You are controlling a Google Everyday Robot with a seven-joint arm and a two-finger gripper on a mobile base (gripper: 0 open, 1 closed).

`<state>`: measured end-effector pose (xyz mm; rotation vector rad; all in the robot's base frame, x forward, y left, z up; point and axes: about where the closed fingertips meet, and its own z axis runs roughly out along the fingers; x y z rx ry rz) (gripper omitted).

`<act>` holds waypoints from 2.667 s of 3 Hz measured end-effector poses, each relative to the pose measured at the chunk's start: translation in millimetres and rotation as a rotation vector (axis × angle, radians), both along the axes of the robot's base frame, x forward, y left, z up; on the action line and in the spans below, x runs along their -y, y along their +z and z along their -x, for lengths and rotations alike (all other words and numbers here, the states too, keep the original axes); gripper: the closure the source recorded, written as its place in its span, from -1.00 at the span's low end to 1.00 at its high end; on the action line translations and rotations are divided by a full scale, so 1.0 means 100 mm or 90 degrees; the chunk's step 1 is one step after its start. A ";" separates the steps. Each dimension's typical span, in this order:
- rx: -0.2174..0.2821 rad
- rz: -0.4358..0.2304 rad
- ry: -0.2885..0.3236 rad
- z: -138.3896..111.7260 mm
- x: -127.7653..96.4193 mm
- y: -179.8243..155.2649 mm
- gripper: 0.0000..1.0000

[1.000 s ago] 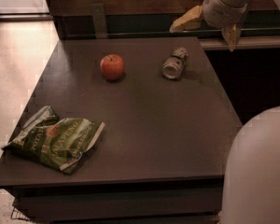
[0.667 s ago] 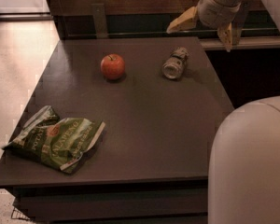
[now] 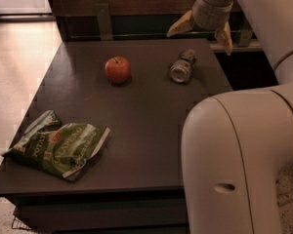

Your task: Place 7up can upright

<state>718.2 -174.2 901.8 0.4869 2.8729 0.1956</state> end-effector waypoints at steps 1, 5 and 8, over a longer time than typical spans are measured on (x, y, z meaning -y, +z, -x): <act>-0.027 -0.002 -0.006 -0.05 -0.06 -0.16 -1.00; -0.086 -0.054 0.043 -0.04 -0.18 -0.54 -0.76; -0.055 -0.068 0.046 -0.28 -0.29 -0.73 0.85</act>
Offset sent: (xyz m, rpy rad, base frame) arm -0.0019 0.0021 -0.0278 0.0364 0.1979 0.0246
